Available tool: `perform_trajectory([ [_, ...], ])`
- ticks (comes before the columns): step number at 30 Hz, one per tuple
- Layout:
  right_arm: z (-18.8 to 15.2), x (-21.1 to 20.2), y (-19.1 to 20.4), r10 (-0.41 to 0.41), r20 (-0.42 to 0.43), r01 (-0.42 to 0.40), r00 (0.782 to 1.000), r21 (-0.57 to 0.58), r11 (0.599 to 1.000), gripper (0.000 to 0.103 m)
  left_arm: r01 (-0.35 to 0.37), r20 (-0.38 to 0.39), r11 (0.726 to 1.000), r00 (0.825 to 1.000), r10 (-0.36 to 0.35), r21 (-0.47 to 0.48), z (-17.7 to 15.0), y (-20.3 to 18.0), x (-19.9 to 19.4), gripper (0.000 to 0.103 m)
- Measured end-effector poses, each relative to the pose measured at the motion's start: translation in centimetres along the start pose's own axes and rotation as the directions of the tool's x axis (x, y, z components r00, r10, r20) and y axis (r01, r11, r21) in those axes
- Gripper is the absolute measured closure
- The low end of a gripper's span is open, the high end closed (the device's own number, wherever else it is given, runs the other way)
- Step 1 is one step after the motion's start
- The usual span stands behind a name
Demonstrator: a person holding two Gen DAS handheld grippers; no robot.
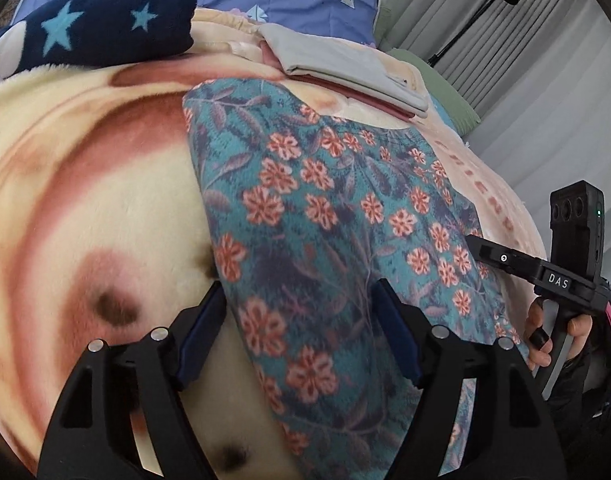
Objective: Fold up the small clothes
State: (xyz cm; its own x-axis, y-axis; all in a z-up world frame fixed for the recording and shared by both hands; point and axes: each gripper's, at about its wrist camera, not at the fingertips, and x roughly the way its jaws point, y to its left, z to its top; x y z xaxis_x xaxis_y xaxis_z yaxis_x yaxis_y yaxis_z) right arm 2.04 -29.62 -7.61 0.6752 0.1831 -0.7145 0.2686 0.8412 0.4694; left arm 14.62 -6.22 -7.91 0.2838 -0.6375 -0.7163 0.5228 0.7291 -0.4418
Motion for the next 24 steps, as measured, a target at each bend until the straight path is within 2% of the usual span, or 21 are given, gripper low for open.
perform_trajectory([
  [5, 0.5, 1.6, -2.2, 0.141, -0.002, -0.141, 0.99, 0.081, 0.987, 0.056, 0.013, 0.03, 1.0, 0.999, -0.014, 0.019, 0.4, 0.2, 0.9, 0.028],
  [8, 0.1, 1.2, -2.5, 0.173, 0.014, -0.174, 0.985, 0.075, 0.982, 0.056, 0.01, 0.045, 1.0, 0.999, -0.011, 0.026, 0.1, 0.1, 0.6, 0.028],
  [19, -0.4, 0.2, -2.1, 0.182, 0.001, -0.182, 0.983, 0.034, 0.983, 0.057, 0.032, 0.069, 0.999, 0.997, -0.034, 0.031, -0.8, 0.2, -0.7, 0.032],
  [24, 1.8, 1.6, -1.7, 0.161, -0.041, -0.16, 0.986, 0.029, 0.987, 0.058, 0.018, 0.038, 0.999, 0.999, -0.02, 0.034, 1.2, -0.1, 0.9, 0.032],
])
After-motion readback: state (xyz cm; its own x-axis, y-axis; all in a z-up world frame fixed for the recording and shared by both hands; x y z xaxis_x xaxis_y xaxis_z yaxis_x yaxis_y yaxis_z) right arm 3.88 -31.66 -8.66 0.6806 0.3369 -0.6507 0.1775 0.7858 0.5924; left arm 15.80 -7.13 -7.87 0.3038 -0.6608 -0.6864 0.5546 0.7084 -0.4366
